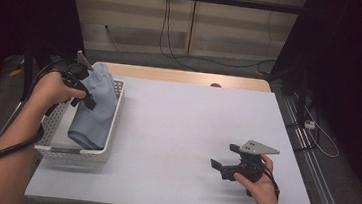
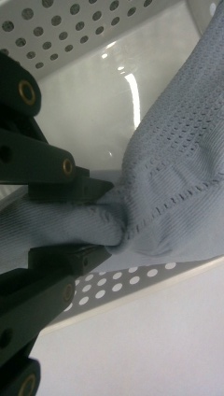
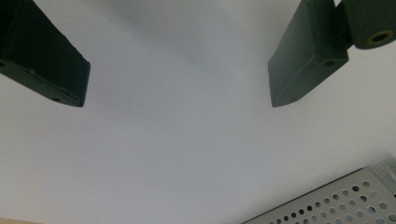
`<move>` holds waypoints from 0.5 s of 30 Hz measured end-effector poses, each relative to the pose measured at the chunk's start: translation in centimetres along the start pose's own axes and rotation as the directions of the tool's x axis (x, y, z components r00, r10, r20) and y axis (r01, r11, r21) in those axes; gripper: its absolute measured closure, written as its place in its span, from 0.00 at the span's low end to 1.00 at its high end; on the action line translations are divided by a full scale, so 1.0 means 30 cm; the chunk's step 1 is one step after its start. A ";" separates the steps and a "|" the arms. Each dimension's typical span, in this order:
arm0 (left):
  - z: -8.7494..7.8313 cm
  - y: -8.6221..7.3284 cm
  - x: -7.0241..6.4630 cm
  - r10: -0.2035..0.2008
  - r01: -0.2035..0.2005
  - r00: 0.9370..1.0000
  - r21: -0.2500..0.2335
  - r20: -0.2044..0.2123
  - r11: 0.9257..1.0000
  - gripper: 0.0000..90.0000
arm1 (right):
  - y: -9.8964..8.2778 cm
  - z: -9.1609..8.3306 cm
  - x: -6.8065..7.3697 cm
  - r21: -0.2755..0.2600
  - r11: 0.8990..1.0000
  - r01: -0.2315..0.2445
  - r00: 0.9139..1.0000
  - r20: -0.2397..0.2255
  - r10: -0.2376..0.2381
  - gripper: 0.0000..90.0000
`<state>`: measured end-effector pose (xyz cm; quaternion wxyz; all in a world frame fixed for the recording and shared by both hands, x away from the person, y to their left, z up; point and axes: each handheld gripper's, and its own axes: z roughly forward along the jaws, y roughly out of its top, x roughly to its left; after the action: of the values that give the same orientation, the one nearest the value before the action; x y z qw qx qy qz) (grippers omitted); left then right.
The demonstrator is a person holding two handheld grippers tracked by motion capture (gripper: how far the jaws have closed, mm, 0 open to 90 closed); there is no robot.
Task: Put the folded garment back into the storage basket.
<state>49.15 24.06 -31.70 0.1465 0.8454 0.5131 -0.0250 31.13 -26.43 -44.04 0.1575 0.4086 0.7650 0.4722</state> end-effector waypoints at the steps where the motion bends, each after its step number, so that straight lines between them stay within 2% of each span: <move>1: 0.000 -0.003 -0.001 0.002 -0.002 1.000 0.000 -0.001 1.000 0.81 | -0.001 0.001 -0.001 0.002 1.000 -0.001 1.000 0.001 0.001 0.06; 15: 0.000 -0.023 -0.012 0.018 -0.018 1.000 0.002 0.002 1.000 0.81 | -0.001 0.002 0.002 0.006 1.000 0.006 1.000 0.003 -0.006 0.06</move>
<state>48.36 24.05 -31.78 0.1464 0.8502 0.5051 -0.0251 31.12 -26.37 -44.08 0.1589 0.4075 0.7675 0.4688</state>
